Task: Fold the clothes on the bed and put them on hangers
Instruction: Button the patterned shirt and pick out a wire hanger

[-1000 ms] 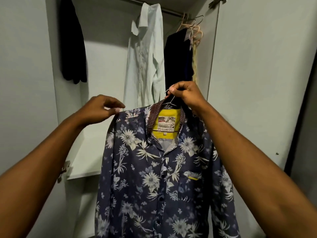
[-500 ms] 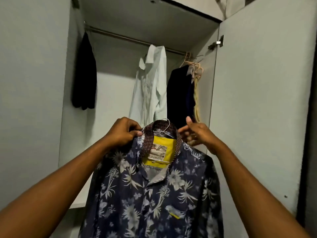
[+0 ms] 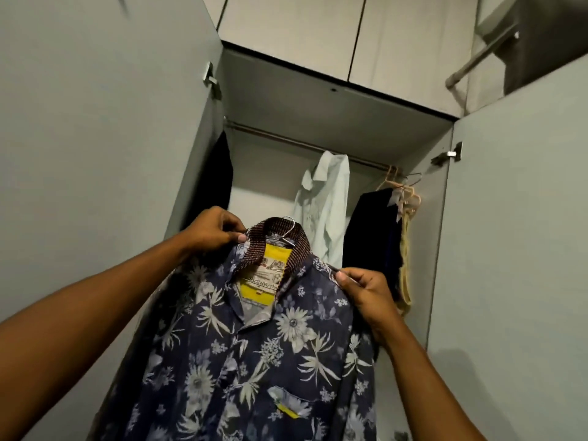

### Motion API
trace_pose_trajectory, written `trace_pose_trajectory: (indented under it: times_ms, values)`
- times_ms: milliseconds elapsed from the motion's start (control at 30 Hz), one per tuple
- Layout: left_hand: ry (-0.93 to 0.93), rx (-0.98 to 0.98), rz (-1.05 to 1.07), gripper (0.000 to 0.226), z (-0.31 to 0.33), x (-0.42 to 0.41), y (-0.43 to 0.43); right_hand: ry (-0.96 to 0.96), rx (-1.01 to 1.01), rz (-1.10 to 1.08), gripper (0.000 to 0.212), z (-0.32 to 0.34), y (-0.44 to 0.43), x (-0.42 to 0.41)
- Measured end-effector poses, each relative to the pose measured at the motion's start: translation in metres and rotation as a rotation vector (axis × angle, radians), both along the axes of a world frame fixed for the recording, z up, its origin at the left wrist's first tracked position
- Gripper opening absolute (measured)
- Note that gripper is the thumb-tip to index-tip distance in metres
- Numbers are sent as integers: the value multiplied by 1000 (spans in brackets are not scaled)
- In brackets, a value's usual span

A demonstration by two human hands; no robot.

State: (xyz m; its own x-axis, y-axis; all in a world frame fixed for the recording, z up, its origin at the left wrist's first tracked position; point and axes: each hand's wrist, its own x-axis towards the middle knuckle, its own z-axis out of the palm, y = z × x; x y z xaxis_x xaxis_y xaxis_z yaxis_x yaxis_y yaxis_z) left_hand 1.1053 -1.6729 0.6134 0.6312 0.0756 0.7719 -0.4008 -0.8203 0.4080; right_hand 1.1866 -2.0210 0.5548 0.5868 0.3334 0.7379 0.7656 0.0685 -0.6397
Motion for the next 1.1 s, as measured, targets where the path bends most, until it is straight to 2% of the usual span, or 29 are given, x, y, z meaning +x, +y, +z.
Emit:
trace_pose_trajectory:
  times_ms: [67,167,300,367,433,533,600,667,767,867,933,1033,1100]
  values:
    - [-109,-37,106,14,16,3,4,-38,39,-60,19,25,25,6]
    - [-223,-97,119,60,35,7,-9,-130,46,-144,23,64,59,13]
    - [-181,208,239,102,57,33,-36,-249,101,-316,24,111,92,16]
    - [-198,196,299,109,68,62,-31,-310,116,-412,26,129,102,16]
    - [-172,103,223,97,86,86,-27,-349,136,-515,28,144,113,22]
    - [-109,24,47,41,116,112,-31,-322,171,-615,26,166,122,35]
    - [-135,51,72,28,133,132,-30,-293,210,-663,27,181,124,49]
    - [-167,95,150,36,151,162,-25,-287,266,-708,31,198,129,64]
    - [-283,122,216,61,169,202,-25,-298,330,-789,32,223,136,83]
    - [-301,79,35,80,181,234,-32,-310,374,-848,40,240,146,104]
    - [-317,78,5,89,189,259,-31,-319,384,-867,35,245,159,124]
    - [-321,114,31,66,204,305,-23,-353,405,-851,18,248,180,160]
    - [-287,131,43,61,213,334,-18,-349,396,-845,14,247,190,182]
